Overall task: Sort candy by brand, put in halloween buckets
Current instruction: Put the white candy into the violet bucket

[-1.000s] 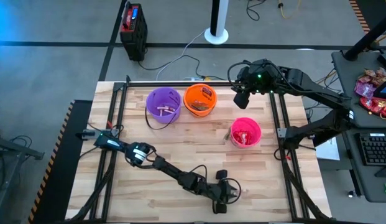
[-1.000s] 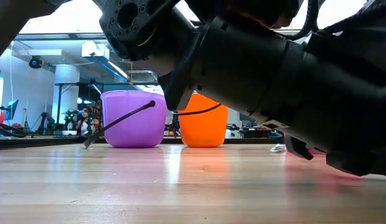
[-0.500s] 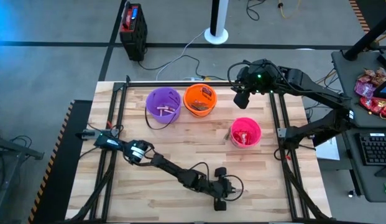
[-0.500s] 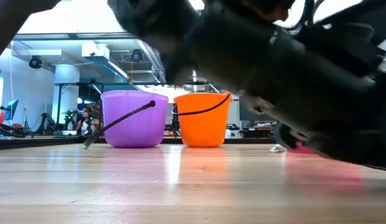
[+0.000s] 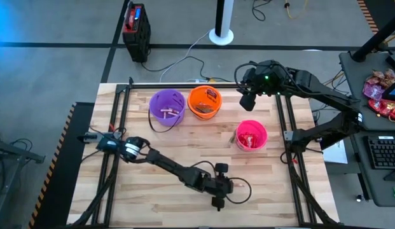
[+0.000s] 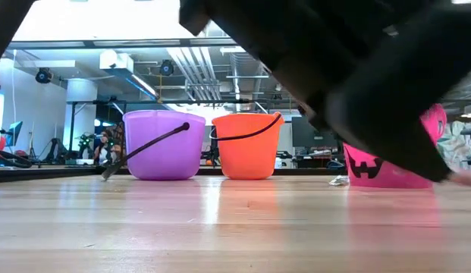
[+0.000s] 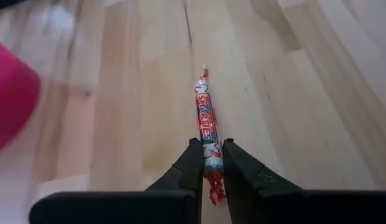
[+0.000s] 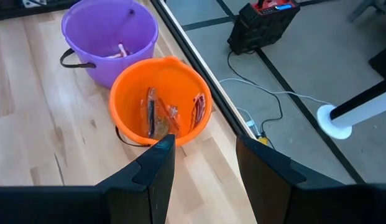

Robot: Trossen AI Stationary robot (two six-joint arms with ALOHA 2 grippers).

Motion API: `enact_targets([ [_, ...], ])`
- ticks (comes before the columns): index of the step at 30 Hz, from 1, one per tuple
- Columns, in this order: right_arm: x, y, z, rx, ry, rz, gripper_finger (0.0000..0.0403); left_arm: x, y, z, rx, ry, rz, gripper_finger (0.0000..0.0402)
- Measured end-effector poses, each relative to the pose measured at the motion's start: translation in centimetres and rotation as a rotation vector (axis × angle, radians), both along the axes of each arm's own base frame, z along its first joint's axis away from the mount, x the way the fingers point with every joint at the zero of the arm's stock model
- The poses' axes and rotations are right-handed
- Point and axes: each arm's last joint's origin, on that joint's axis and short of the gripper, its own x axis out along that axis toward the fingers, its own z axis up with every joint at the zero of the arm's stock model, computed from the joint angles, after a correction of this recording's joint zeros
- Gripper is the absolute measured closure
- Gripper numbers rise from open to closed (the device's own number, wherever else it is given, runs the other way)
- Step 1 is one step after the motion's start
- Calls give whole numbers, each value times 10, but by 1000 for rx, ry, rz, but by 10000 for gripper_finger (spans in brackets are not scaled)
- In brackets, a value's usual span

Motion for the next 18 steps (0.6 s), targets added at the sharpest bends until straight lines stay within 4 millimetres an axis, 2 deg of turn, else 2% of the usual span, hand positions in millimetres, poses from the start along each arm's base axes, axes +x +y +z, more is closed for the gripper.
enact_targets([
  [3, -1, 0, 1, -2, -3, 0, 239, -12, 9, 11, 29, 13, -36, 381],
  [6, -2, 1, 1, -3, -5, 3, 239, -33, 25, 27, 51, 32, -35, 381],
  [9, -4, 1, 2, -6, -6, 6, 239, -62, 41, 53, 30, 17, -12, 381],
  [11, -5, 2, 3, -9, -10, 7, 239, -81, 50, 77, -15, -25, 19, 381],
  [14, -7, 3, 5, -11, -17, 8, 239, -109, 69, 110, -130, -87, 145, 381],
  [18, -9, 4, 6, -9, -28, 3, 239, -152, 100, 138, -169, -129, 472, 381],
])
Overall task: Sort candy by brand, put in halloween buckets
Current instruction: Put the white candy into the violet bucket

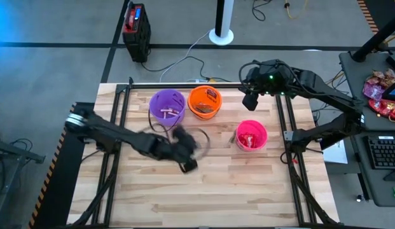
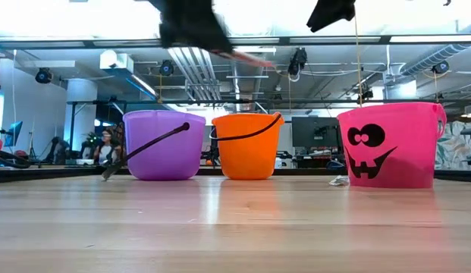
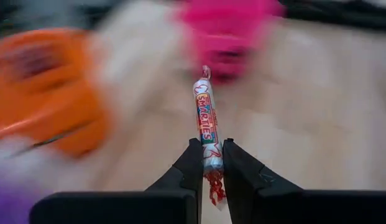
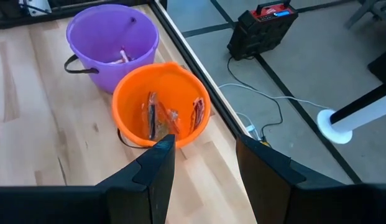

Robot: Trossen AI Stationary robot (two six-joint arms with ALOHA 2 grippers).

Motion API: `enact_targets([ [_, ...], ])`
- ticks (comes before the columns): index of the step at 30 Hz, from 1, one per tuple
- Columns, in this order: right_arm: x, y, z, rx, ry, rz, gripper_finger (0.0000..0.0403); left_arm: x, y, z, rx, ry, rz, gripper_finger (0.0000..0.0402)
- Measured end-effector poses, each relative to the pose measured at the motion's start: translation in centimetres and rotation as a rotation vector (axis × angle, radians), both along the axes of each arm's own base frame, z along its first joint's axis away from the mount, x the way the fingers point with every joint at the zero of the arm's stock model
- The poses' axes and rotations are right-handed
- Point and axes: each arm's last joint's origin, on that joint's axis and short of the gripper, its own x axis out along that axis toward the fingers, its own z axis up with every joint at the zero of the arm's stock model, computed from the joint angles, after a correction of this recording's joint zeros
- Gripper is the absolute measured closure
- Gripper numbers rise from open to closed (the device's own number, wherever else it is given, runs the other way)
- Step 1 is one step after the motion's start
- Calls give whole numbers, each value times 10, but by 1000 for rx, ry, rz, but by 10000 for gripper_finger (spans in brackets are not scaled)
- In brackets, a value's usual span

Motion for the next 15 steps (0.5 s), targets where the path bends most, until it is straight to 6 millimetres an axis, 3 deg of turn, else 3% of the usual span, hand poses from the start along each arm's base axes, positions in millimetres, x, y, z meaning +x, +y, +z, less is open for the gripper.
enact_targets([
  [4, -1, 0, 1, 20, -18, -20, 239, -39, 27, 34, 5, -121, 340, 381],
  [7, 3, -1, 0, 31, -35, -33, 239, -60, 55, 48, 31, -179, 562, 381],
  [11, 13, -5, -2, 36, -64, -42, 239, -79, 97, 41, -5, -44, 655, 381],
  [15, 20, -8, -7, 79, -66, -76, 239, -90, 127, 22, -65, 126, 622, 381],
])
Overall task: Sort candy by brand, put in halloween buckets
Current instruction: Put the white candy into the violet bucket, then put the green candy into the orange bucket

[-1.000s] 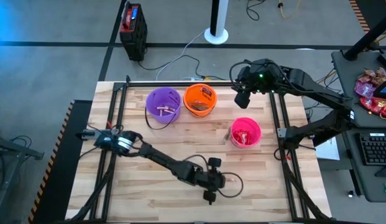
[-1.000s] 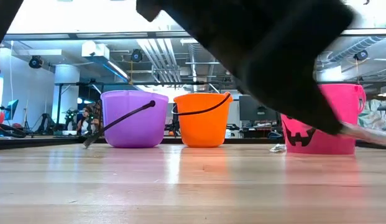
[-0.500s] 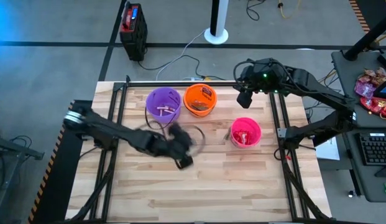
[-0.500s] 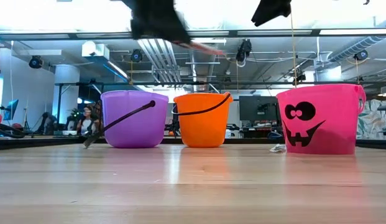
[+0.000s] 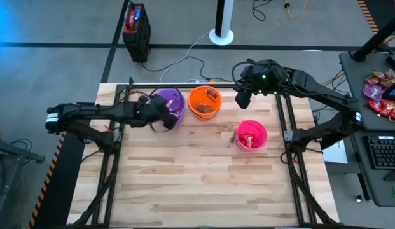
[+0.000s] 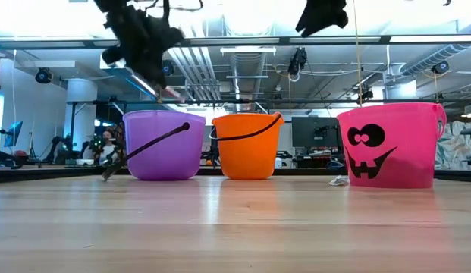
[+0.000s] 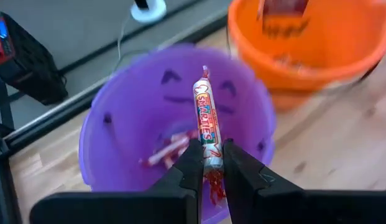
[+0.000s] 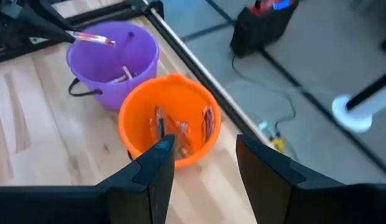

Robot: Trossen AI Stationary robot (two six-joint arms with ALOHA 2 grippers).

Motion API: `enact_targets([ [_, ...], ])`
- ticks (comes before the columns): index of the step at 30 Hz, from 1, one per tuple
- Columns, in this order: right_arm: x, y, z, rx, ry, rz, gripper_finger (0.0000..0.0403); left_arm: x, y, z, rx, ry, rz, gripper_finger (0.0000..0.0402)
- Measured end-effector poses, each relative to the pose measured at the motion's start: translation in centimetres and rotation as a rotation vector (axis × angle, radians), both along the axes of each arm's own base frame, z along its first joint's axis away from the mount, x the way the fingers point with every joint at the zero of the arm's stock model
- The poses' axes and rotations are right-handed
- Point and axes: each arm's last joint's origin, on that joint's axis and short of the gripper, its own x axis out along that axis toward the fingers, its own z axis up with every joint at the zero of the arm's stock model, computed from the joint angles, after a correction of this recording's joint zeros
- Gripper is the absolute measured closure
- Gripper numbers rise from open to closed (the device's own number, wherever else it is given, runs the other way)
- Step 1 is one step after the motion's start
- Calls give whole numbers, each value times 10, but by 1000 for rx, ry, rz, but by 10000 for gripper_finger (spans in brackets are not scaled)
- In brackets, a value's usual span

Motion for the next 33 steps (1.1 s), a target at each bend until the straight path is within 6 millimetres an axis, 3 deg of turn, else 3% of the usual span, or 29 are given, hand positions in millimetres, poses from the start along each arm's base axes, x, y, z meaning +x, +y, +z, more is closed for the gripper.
enact_targets([
  [12, 2, 7, -28, 475, 121, -36, 239, -14, 27, -28, -109, 206, -178, 369],
  [17, 3, 8, -34, 536, 158, -53, 239, -16, 30, -30, -54, 263, -192, 358],
  [33, 5, 9, -34, 648, 117, -118, 268, -15, 33, -27, -31, 275, -216, 258],
])
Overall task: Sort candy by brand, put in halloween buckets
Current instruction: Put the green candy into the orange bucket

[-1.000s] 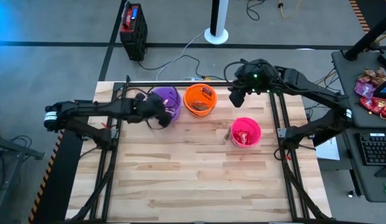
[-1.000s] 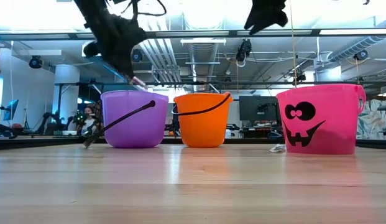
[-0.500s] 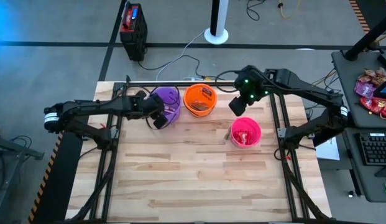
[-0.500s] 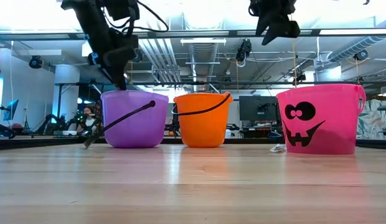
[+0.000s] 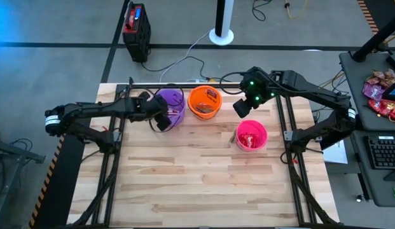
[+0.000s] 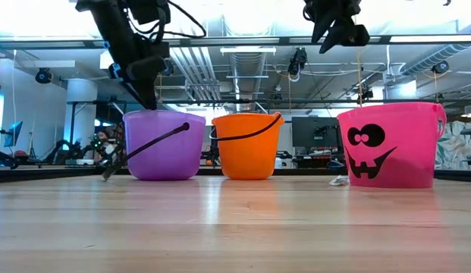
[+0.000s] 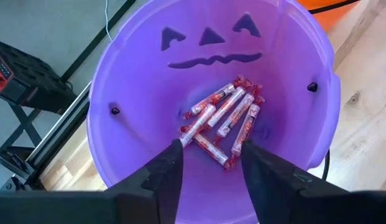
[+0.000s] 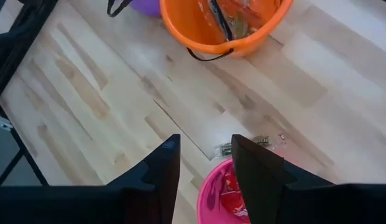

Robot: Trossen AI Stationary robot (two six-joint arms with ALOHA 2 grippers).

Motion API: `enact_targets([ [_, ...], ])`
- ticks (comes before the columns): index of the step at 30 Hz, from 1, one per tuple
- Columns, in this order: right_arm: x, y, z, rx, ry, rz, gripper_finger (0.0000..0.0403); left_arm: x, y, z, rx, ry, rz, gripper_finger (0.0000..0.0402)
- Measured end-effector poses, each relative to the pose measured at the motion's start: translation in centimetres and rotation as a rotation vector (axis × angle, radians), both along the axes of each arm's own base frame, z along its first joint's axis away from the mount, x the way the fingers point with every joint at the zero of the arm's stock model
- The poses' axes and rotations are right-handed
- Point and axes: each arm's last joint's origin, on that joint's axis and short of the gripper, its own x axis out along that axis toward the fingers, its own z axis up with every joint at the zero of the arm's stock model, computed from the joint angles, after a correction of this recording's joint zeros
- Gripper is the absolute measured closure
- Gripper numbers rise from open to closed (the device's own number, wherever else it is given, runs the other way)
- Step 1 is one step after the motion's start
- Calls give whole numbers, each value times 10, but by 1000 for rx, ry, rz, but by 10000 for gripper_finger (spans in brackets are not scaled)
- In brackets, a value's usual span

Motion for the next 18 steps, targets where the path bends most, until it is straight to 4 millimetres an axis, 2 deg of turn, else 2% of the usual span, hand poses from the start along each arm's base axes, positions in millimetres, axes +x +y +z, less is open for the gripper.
enact_targets([
  [4, 4, 6, -1, 52, -17, 58, 281, 0, 0, 6, 12, -7, -19, 238],
  [8, 16, 17, -7, 125, -15, 143, 299, 2, 0, 27, 51, -49, -64, 231],
  [14, 41, 38, -27, 136, 59, 285, 330, 5, -3, 83, 67, -206, -218, 233],
  [18, 57, 54, -43, 58, 96, 511, 344, 6, -13, 125, 4, -396, -260, 233],
])
